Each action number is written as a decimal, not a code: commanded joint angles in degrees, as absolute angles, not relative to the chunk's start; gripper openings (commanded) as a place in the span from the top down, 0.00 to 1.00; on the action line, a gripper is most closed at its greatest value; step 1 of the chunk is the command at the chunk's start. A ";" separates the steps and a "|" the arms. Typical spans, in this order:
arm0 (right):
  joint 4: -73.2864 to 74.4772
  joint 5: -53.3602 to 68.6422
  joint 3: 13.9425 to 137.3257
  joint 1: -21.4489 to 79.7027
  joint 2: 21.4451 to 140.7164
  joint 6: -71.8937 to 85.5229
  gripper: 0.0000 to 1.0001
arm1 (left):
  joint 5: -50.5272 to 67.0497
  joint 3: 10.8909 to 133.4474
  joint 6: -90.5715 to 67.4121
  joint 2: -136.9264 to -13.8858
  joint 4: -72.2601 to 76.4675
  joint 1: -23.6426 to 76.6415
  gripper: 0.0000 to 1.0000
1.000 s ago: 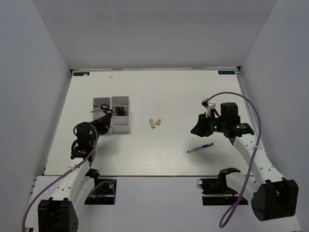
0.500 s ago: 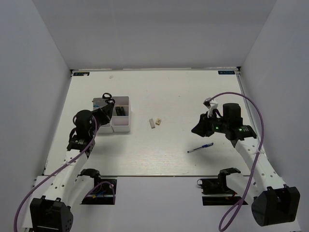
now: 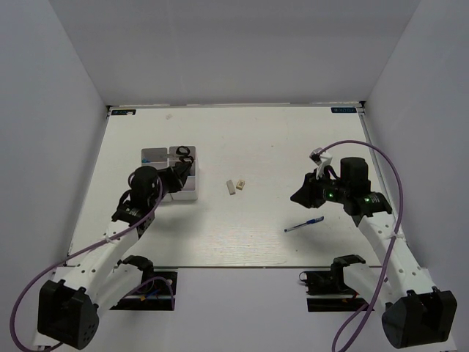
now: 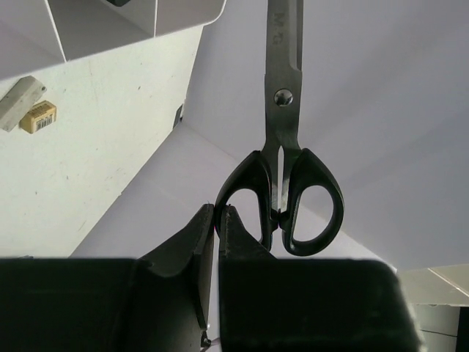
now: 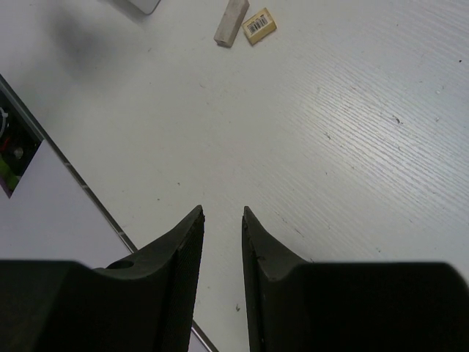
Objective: Sort the stationery into containers
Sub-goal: Place the stationery into the container
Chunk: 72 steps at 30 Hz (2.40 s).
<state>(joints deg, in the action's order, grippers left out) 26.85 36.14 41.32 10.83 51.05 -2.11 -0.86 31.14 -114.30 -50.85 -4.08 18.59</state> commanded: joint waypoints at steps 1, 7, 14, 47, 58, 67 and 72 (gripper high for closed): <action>26.10 37.35 40.34 10.29 49.66 -2.64 0.69 | -0.70 33.22 -116.28 -47.99 -5.97 18.63 1.00; 26.10 37.62 40.52 10.46 49.04 -2.64 0.69 | -4.30 29.80 -117.33 -38.60 -13.78 18.54 1.00; 25.84 37.18 40.43 10.37 47.47 -2.55 0.69 | -4.75 27.34 -118.56 -37.61 -13.98 18.63 1.00; 26.10 38.41 39.99 10.46 45.44 -3.43 0.69 | -5.10 22.67 -118.92 -40.95 -10.98 18.72 1.00; 26.28 38.41 39.90 10.46 43.51 -3.25 0.67 | -4.75 29.18 -116.28 -44.21 -14.85 18.63 1.00; 26.28 39.20 39.90 10.46 42.89 -3.25 0.67 | -2.64 30.24 -115.49 -48.24 -12.48 17.93 1.00; 26.28 38.94 39.90 10.28 42.63 -3.43 0.67 | -2.20 29.19 -115.75 -49.92 -10.72 17.58 1.00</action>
